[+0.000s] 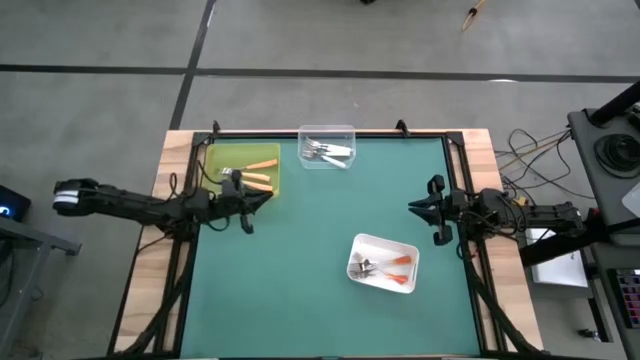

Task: Sort silverware by color (type)
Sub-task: Return to Home Position

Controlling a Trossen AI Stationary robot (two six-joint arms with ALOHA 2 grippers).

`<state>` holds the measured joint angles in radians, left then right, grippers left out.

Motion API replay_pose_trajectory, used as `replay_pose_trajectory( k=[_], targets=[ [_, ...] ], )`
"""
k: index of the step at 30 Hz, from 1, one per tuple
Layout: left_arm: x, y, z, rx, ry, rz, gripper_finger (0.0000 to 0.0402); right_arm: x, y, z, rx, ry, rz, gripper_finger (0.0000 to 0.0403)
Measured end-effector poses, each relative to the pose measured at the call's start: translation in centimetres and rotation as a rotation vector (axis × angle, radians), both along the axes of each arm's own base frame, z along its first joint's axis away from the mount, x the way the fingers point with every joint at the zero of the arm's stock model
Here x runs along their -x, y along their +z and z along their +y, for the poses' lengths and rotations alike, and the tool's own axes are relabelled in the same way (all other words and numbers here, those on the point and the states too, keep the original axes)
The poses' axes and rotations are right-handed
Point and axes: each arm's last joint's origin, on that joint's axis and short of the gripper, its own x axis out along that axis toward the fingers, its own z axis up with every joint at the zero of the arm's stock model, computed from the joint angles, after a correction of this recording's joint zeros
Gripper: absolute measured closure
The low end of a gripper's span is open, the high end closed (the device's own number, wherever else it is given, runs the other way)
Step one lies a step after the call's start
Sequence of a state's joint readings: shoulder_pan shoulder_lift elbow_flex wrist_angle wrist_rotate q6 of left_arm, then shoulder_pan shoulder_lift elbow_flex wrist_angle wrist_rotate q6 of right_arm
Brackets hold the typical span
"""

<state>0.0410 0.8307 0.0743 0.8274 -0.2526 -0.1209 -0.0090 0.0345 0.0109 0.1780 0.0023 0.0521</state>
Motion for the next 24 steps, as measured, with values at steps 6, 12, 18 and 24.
replay_pose_trajectory(
  k=[6, 12, 18, 24],
  targets=[
    [-0.9, 0.0, 0.0, 0.002, 0.000, 0.036, 0.0402, 0.0, 0.0, 0.0, 0.001, 0.000, 0.001, 0.0355],
    [-1.9, 0.1, 0.1, 0.003, 0.000, 0.067, 0.0402, 0.0, 0.0, 0.0, 0.001, 0.001, 0.002, 0.0355],
    [-3.5, 0.5, 0.1, 0.004, 0.000, 0.095, 0.0402, 0.0, 0.0, 0.0, 0.001, 0.001, 0.002, 0.0355],
    [-6.0, 1.6, 0.2, 0.004, 0.000, 0.105, 0.0402, 0.0, 0.0, 0.0, 0.002, 0.000, 0.003, 0.0355]
  ],
)
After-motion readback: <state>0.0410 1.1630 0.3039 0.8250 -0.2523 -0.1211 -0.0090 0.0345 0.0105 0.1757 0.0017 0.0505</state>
